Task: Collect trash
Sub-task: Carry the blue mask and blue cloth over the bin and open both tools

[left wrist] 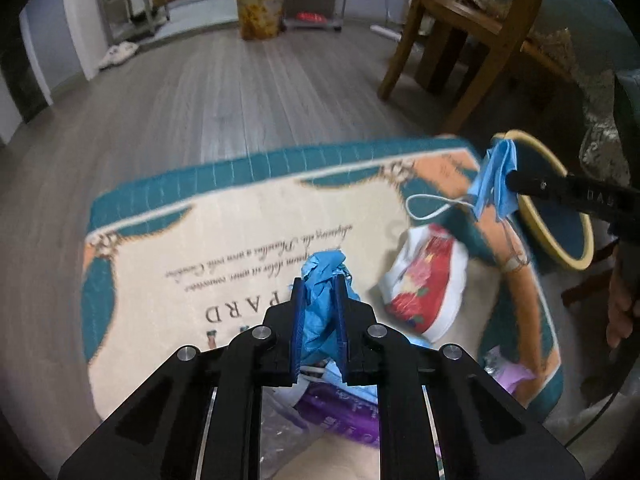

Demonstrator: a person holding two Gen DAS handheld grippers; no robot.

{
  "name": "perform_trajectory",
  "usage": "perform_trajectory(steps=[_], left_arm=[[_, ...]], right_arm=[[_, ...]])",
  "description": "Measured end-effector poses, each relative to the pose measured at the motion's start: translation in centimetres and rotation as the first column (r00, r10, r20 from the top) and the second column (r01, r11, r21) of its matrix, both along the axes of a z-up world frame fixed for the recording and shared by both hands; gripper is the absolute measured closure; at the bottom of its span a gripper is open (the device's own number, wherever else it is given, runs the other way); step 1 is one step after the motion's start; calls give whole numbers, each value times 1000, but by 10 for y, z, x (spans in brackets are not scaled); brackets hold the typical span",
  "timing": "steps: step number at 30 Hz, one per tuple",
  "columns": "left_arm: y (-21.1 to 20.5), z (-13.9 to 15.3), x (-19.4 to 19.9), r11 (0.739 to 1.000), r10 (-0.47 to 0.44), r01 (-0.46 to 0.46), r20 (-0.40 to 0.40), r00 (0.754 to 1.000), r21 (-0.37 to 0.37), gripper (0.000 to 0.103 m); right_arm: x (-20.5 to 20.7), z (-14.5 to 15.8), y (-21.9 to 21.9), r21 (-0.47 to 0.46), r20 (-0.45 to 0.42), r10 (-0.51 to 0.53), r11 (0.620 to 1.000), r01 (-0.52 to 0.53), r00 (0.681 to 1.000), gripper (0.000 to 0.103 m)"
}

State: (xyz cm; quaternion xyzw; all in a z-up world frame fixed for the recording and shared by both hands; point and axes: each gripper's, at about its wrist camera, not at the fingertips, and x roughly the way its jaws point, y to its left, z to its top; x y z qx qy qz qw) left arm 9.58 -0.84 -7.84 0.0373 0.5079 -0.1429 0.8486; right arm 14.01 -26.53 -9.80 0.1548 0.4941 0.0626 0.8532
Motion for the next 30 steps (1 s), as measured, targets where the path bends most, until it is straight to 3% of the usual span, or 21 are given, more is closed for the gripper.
perform_trajectory(steps=[5, 11, 18, 24, 30], left_arm=[[4, 16, -10, 1000, 11, -11, 32, 999, -14, 88], [-2, 54, -25, 999, 2, 4, 127, 992, -47, 88], [-19, 78, -40, 998, -30, 41, 195, 980, -57, 88], [-35, 81, -49, 996, -71, 80, 211, 975, -34, 88], [-56, 83, -48, 994, -91, 103, 217, 972, -45, 88]], right_arm=[[-18, 25, -13, 24, 32, -19, 1000, 18, 999, 91], [-37, 55, -33, 33, 83, -43, 999, 41, 996, 91], [-58, 82, -66, -16, 133, -75, 997, 77, 988, 91], [-74, 87, -107, -81, 138, -143, 985, 155, 980, 91], [-81, 70, -148, -47, 97, -206, 976, 211, 974, 91]])
